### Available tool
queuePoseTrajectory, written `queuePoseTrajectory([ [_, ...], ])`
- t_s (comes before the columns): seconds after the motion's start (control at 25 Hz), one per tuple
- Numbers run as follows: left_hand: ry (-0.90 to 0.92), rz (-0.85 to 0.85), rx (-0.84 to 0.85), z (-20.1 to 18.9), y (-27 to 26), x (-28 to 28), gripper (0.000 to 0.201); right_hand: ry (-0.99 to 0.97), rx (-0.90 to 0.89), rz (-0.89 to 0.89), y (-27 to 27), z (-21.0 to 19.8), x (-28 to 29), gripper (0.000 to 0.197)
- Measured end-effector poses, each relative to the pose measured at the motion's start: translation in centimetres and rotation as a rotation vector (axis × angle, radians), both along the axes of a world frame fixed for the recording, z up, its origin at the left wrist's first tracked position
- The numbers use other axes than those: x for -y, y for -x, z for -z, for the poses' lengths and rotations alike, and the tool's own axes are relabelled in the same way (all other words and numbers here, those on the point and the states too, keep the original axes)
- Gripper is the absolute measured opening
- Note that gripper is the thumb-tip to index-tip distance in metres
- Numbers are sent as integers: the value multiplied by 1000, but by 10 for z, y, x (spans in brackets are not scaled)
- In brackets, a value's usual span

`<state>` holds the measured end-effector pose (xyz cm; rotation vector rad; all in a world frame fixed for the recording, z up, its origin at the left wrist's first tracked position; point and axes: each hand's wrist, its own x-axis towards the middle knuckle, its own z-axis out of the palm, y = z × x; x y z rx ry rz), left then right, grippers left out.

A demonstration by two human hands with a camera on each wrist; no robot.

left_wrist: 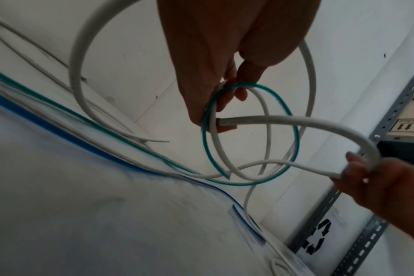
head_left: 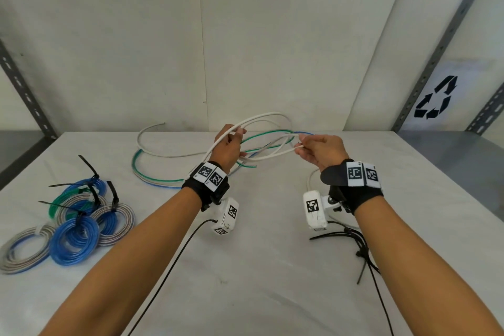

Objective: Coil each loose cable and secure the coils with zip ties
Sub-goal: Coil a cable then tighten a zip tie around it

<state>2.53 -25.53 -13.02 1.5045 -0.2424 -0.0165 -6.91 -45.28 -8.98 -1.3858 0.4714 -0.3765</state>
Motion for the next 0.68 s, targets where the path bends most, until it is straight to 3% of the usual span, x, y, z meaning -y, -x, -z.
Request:
queuePoseTrajectory([
  [0.12,0,0,-45,-2,5,-1,12,-52,71,141,-8,5,-1,23],
  [0.32,-15,-4,-151,-5,5,-12,14,-23,134,300,-13,6,-1,18],
  [0.44,-29,154,-217,-15,18,-8,10,62,141,-3,-12,9,-30,12],
  [0.56,-132,280,-146,-29,25,-4,11,501,-192,-338,-9,8,-45,16],
  [0.68,-140,389,-86,-41,24,-10,14,794,-284,-275,-9,4,-30,24],
])
